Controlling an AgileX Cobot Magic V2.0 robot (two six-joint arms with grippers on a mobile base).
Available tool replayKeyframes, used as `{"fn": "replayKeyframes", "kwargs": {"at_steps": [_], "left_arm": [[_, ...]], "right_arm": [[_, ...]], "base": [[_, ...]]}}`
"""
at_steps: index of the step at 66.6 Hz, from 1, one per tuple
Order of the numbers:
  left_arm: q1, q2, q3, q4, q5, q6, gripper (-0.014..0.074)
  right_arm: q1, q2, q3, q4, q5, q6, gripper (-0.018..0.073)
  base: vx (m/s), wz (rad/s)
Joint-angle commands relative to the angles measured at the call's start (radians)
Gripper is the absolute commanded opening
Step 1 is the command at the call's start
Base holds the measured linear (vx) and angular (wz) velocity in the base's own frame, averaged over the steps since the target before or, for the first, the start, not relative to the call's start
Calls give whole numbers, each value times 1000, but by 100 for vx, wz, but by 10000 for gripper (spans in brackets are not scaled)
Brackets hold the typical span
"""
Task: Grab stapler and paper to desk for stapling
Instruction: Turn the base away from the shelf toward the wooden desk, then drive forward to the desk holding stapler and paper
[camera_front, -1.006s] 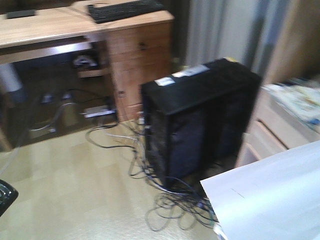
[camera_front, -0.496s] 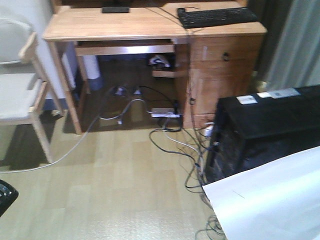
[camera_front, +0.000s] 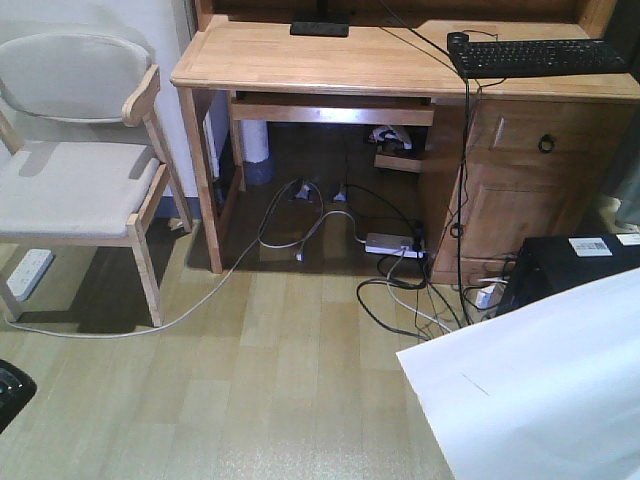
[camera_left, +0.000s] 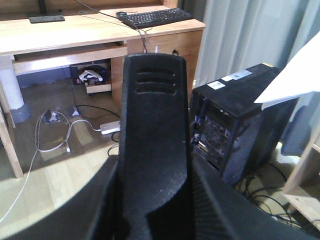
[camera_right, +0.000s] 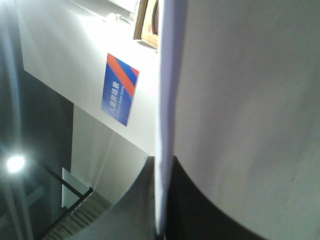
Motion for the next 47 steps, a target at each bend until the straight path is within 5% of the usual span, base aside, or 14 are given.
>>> {"fn": "replayKeyframes", "kwargs": {"at_steps": [1, 47], "left_arm": [[-2, 16, -29, -16, -116, -5, -7], [-2, 16, -29, -16, -116, -5, -7]], "right_arm": [[3, 11, -26, -5, -61, -3, -2], [3, 11, -26, -5, -61, -3, -2]], "base": [[22, 0], [28, 4]]}}
